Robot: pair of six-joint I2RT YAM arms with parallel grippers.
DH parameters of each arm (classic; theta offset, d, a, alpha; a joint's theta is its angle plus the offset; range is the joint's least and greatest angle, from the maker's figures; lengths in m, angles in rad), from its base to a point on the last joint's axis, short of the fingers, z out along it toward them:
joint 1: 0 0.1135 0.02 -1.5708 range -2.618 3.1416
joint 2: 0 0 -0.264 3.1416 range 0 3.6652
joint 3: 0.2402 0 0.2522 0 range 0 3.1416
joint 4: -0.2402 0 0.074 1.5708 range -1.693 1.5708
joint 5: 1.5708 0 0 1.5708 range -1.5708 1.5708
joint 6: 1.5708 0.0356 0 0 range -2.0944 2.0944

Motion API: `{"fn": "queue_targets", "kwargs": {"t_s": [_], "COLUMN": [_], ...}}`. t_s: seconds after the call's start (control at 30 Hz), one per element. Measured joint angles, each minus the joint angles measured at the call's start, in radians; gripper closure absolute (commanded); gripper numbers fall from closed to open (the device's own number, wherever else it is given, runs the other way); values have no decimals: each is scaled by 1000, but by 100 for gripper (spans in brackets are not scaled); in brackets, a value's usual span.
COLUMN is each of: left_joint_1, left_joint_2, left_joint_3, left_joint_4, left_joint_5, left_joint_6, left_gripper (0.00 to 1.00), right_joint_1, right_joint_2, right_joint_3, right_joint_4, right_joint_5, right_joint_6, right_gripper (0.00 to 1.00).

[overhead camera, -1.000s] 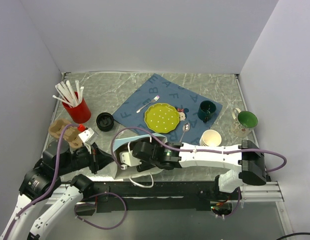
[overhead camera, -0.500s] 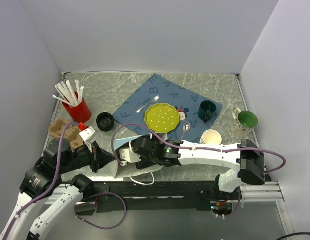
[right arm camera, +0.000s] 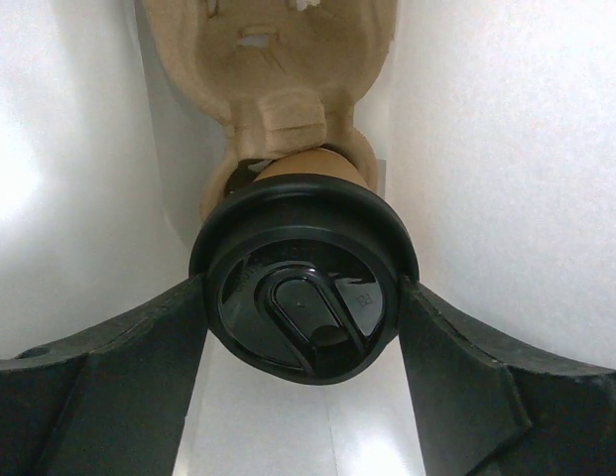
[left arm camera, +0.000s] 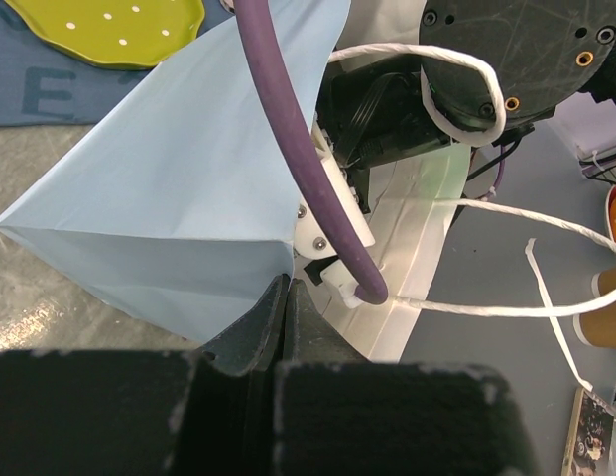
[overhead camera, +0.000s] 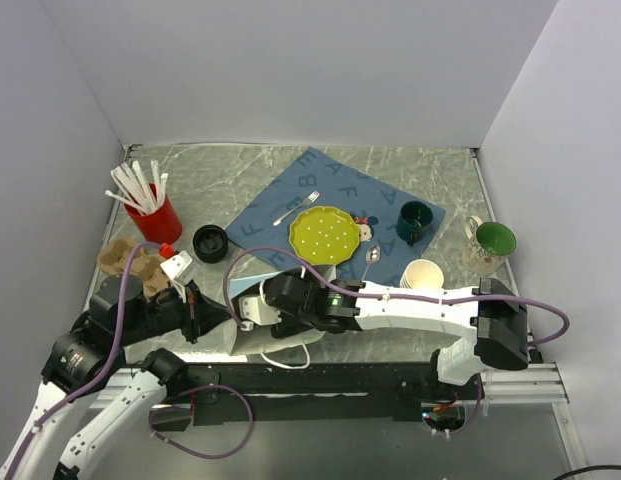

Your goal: Pack the takeout coffee

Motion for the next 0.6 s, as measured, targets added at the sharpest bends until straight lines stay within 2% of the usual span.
{"fn": "queue_targets", "kwargs": {"t_s": [0.07,0.2,0.27,0.6], "left_joint_1": [0,0,0,0], "left_joint_2": [2,2,2,13], "left_joint_3": [1,2,2,6], "left_joint_4": [1,0,0,2], "left_joint_5": [0,-1,-1,-3], "left_joint_6": [0,0,0,-4], "left_gripper": [99,99,99,99], "right_joint_1": [0,0,0,0], "right_joint_2": [0,0,0,0], "right_joint_3": [-1,-1,-1,-1], "right_joint_4": [3,4,4,3], "right_joint_5": [-2,-11,-15,-18], "right_joint_6": [3,8,10,13], "right_gripper": [12,10,0,0]}}
